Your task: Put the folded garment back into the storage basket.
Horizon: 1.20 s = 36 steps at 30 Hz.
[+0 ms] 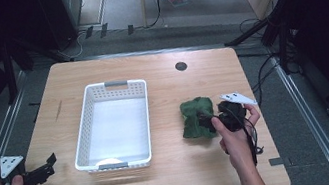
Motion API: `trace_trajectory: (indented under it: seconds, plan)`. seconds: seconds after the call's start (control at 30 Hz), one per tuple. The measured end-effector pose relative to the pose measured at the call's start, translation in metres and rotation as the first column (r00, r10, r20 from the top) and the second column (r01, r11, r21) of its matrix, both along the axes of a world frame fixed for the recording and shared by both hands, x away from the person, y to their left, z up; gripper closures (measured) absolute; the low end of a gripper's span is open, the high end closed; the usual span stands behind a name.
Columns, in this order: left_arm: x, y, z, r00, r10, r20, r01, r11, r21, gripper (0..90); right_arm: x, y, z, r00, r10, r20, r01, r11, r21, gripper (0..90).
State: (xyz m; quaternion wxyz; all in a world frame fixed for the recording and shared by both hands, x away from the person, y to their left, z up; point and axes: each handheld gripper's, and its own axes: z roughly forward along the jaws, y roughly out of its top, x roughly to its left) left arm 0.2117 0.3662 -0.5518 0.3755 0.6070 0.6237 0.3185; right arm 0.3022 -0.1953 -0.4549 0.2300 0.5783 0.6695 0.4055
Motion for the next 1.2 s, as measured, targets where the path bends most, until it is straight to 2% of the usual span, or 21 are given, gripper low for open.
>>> trace_trajectory:
  seconds: [0.3, 0.83, 1.03, 1.2]
  plan:
    - [0.000, 0.000, 0.000, 1.0000, 0.000, 0.000, 0.000, 1.0000, 0.000, 0.2, 0.022, 0.006, -0.013, 0.9968, 0.001, -0.080, 0.002, 1.000, 0.030, 0.0]
    - [0.000, 0.000, 0.000, 1.0000, -0.003, 0.000, 0.003, 1.0000, 0.006, 0.2, 0.039, 0.023, -0.029, 0.9855, 0.032, -0.166, -0.031, 0.999, 0.009, 0.0]
    - [0.000, 0.000, 0.000, 1.0000, -0.005, -0.002, 0.005, 1.0000, 0.005, 0.2, 0.045, 0.029, -0.037, 0.9755, 0.031, -0.218, -0.035, 0.999, -0.017, 0.0]
    - [0.001, 0.000, 0.000, 1.0000, -0.005, -0.002, 0.005, 1.0000, 0.005, 0.2, 0.047, 0.032, -0.041, 0.9707, 0.028, -0.239, -0.038, 0.999, -0.037, 0.0]
